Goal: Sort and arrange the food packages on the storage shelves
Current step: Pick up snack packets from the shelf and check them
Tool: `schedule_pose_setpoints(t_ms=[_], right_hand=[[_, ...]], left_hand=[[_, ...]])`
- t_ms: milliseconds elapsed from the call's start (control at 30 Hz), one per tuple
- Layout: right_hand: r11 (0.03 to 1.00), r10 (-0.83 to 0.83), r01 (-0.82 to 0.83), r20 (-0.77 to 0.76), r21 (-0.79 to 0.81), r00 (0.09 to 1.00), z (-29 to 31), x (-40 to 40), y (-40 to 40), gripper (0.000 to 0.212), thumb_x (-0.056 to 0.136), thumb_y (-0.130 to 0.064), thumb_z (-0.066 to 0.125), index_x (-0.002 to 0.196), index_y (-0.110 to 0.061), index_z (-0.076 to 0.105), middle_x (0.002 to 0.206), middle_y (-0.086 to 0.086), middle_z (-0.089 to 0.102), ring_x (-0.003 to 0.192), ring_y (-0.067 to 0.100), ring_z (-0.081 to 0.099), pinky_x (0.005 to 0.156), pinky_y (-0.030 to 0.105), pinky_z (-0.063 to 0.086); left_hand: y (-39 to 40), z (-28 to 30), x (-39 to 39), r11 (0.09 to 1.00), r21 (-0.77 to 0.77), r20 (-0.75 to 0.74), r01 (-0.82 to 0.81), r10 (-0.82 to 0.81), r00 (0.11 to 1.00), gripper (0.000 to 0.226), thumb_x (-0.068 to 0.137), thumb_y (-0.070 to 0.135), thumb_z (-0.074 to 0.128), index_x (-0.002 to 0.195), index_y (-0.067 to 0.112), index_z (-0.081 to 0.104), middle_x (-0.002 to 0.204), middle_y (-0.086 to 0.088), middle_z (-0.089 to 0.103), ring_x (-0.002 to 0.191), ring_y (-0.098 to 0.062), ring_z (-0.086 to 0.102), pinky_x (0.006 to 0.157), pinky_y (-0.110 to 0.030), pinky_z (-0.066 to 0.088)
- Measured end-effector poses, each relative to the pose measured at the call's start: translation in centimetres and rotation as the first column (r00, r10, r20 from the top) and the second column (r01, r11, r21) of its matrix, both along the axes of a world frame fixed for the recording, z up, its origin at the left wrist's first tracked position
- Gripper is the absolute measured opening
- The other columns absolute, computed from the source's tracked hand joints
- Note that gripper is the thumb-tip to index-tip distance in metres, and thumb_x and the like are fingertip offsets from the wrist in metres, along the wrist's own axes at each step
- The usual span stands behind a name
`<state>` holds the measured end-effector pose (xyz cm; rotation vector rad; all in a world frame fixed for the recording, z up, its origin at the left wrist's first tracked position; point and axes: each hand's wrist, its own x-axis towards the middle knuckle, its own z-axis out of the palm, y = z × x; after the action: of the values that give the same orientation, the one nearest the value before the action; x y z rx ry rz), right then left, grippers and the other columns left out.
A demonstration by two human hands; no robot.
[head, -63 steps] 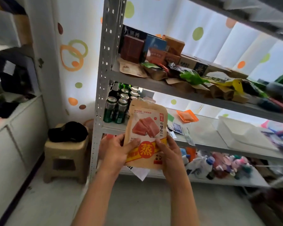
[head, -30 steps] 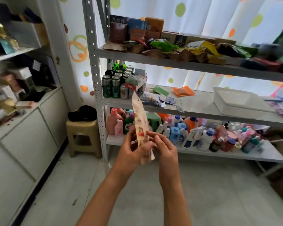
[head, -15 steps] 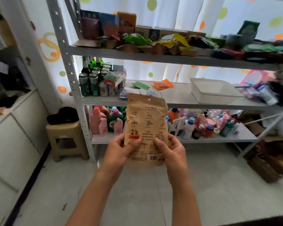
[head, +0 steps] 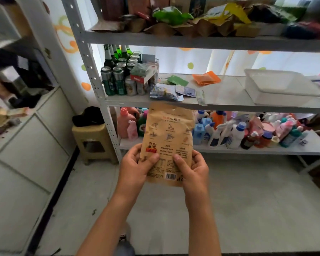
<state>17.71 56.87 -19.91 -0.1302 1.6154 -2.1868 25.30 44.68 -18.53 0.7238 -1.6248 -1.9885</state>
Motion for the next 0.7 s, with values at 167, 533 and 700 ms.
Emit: schedule_pose_setpoints(t_ms=[167,533,700], right_hand=[[0.998,0.053,-0.054,-0.026,-0.017,0.998,1.6,-2.2,-4.8,0.033,0.089,-0.01,0.072,0.118,-0.015,0.058,0.104,-0.002,0.077,0.096,0.018,0.075,0.072,0.03,0.062],[0.99,0.128,-0.114,-0.211,0.078,0.969,10.4,-7.7,-20.0,0.025,0.091,-0.019,0.071,0.113,-0.014,0.059,0.099,0.001,0.075,0.085,0.015,0.076,0.067,0.027,0.062],[0.986,0.138,-0.106,-0.273,0.128,0.952,14.5,-10.3,-27.3,0.028,0.093,-0.021,0.069,0.118,-0.011,0.06,0.105,0.005,0.074,0.085,0.015,0.076,0.066,0.027,0.062]], left_hand=[[-4.3,1.6,-1.3,0.999,-0.009,-0.027,-0.038,0.038,0.999,0.051,0.082,0.003,0.074,0.124,0.026,0.053,0.105,0.004,0.075,0.097,-0.01,0.072,0.071,-0.021,0.058],[-18.9,9.2,-5.3,0.975,-0.207,-0.13,-0.08,0.053,0.99,0.075,0.076,-0.001,0.079,0.124,0.048,0.048,0.115,0.009,0.069,0.102,-0.008,0.07,0.078,-0.029,0.061],[-26.3,12.6,-7.9,0.972,-0.226,-0.155,-0.066,0.031,0.987,0.055,0.077,0.004,0.08,0.125,0.026,0.062,0.119,0.006,0.066,0.106,-0.01,0.067,0.081,-0.031,0.061]])
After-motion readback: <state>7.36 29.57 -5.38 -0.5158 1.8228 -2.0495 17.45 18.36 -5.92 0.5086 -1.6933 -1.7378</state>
